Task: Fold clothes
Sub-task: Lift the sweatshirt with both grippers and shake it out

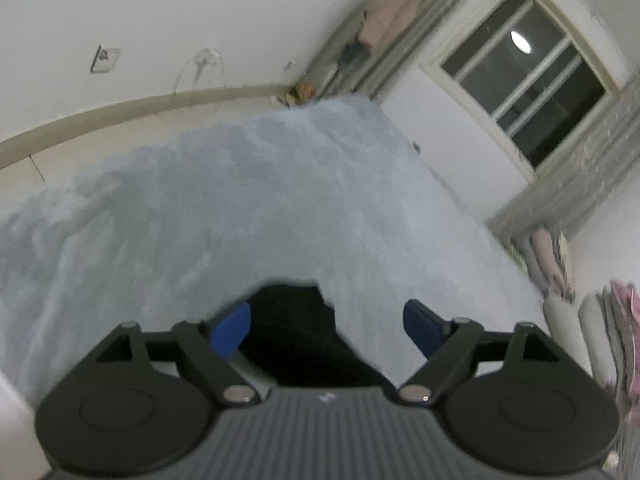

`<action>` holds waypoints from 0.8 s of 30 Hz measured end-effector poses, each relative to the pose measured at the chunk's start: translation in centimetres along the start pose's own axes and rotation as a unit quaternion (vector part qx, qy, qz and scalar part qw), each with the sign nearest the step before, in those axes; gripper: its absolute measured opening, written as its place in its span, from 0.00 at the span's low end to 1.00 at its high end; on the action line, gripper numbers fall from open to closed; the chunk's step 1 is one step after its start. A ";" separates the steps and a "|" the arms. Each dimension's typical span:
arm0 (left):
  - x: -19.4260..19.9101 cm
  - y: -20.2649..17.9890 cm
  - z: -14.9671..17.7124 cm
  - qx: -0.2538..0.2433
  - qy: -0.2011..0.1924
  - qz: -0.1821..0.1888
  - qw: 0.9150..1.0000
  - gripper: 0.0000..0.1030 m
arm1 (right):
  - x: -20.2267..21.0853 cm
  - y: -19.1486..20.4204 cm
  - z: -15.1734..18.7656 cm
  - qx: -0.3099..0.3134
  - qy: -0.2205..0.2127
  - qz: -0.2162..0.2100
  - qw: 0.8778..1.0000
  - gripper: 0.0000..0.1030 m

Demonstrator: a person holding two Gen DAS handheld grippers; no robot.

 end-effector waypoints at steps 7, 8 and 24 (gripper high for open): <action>-1.6 -1.6 10.5 -0.015 0.114 -0.009 0.993 0.89 | 2.7 5.4 3.9 -0.019 0.077 -0.203 0.976 0.82; -2.0 -2.1 11.3 -0.025 0.120 -0.009 0.992 0.89 | 2.6 6.0 4.4 -0.012 0.083 -0.206 0.975 0.82; -2.1 -3.2 12.7 -0.056 0.125 -0.019 0.990 0.87 | 1.5 7.7 2.2 0.022 0.001 -0.168 0.986 0.02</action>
Point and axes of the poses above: each gripper's, at about its wrist camera, not at the fingertips, and x roughly against the way its jaws point, y to its left, z to its underside, the point moved 10 cm from there along -x, roughly the way its jaws point, and after that the axes turned 15 degrees about z, right-handed, at the moved point
